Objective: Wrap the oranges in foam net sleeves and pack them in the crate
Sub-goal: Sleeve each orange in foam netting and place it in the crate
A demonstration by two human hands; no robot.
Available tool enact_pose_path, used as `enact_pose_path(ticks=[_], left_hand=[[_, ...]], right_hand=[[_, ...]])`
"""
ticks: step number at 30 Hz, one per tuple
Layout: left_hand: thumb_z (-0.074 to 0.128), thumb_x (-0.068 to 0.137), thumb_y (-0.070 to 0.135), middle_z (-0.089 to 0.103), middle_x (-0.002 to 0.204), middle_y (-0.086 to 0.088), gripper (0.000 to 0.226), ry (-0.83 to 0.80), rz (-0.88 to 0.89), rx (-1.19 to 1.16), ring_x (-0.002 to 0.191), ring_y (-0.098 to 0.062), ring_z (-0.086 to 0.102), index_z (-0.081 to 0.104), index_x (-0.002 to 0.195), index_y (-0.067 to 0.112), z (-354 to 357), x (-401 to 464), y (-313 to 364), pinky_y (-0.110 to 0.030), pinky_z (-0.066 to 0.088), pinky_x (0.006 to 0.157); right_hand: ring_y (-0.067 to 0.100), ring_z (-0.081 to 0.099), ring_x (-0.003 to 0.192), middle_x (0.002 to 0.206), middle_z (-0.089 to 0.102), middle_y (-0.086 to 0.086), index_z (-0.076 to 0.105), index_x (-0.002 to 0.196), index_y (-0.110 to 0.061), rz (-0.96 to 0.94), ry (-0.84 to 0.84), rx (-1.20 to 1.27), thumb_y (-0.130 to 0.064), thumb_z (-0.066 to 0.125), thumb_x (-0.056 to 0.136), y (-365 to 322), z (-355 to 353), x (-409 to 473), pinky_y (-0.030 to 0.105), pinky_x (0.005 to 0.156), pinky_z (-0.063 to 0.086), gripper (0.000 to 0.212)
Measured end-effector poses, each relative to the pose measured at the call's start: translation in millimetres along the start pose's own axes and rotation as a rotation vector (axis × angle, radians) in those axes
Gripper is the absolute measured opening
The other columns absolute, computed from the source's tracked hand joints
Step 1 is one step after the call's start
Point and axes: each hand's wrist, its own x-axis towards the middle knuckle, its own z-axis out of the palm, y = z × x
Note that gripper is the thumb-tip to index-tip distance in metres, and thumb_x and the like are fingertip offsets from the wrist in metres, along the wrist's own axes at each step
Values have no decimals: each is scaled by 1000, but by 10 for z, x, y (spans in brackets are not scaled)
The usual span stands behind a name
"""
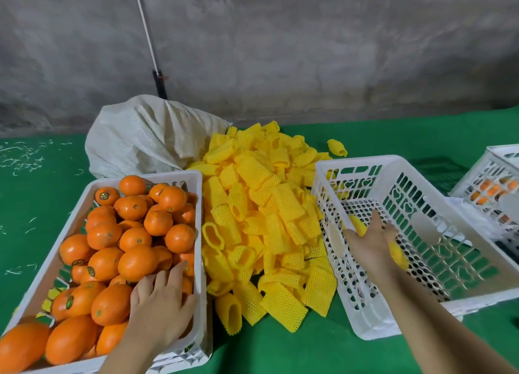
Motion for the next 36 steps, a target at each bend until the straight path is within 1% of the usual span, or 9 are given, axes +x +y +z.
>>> enact_pose_path(ticks=[6, 11, 15, 18, 21, 26, 28, 32, 36], left_hand=[[54, 105, 48, 43, 146, 8, 71, 67, 67, -30, 138, -24, 37, 15, 164, 38, 15, -71, -59, -38, 31, 118], [74, 96, 27, 39, 147, -8, 72, 277, 74, -687, 133, -26, 43, 36, 157, 26, -35, -74, 18, -44, 41, 110], [70, 92, 47, 37, 155, 7, 73, 448, 154, -998, 139, -9, 40, 33, 154, 34, -188, 74, 375, -35, 41, 107], [70, 94, 41, 40, 154, 5, 68, 354, 190, -1140, 138, -13, 46, 38, 153, 31, -136, 160, 675, -29, 46, 104], [69, 98, 32, 41, 154, 2, 63, 234, 119, -1213, 138, -18, 48, 40, 154, 26, 96, 141, 789, -38, 49, 109], [57, 107, 17, 63, 117, 10, 44, 253, 172, -1190, 113, -14, 66, 42, 143, 38, 305, 157, 711, -28, 55, 97], [52, 110, 17, 62, 114, 14, 43, 249, 221, -1072, 107, -18, 68, 40, 142, 43, 351, 212, 734, -27, 57, 90], [30, 104, 71, 24, 168, -3, 77, -26, 460, -102, 151, -34, 26, 5, 167, 34, 825, 172, 1038, -47, 31, 121], [27, 92, 87, -16, 175, -2, 92, -412, 694, 359, 156, -52, -18, -13, 164, 45, 1597, -91, 1355, -69, -19, 120]], right_hand=[[45, 31, 148, 164, -27, -11, -2, 161, -46, -122, -68, -188, -40, 65, 93, -104, 84, -35, 49, 102, 51, 96], [44, 5, 155, 164, -29, -8, -2, 161, -45, -226, -86, -345, -40, 67, 92, -261, 290, -121, 55, 119, 31, 97], [37, -16, 156, 165, -31, -5, -1, 161, -50, -397, -244, -419, -41, 64, 95, -498, 621, -158, 60, 123, 18, 92], [38, -21, 155, 166, -33, -2, 17, 158, -52, -464, -410, -467, -41, 63, 98, -624, 907, -155, 59, 123, 16, 76], [41, -29, 153, 167, -33, 4, 33, 154, -50, -436, -459, -553, -41, 61, 99, -703, 1114, -50, 56, 122, 17, 62], [40, -9, 157, 173, -10, 1, 21, 165, -33, -312, -619, -758, -61, 52, 101, -642, 1089, 277, 55, 125, 17, 76], [37, 9, 158, 174, -5, 2, 20, 165, -24, -331, -608, -704, -59, 51, 102, -555, 1094, 340, 50, 124, 24, 79], [30, 28, 152, 171, -22, 0, 10, 166, -19, -329, -529, -499, -43, 53, 106, -358, 1242, 154, 33, 93, 44, 77], [23, 5, 160, 160, -42, -16, 0, 166, -28, -462, -327, -307, -48, 55, 104, -6, 1164, -469, 38, 119, 36, 85]])
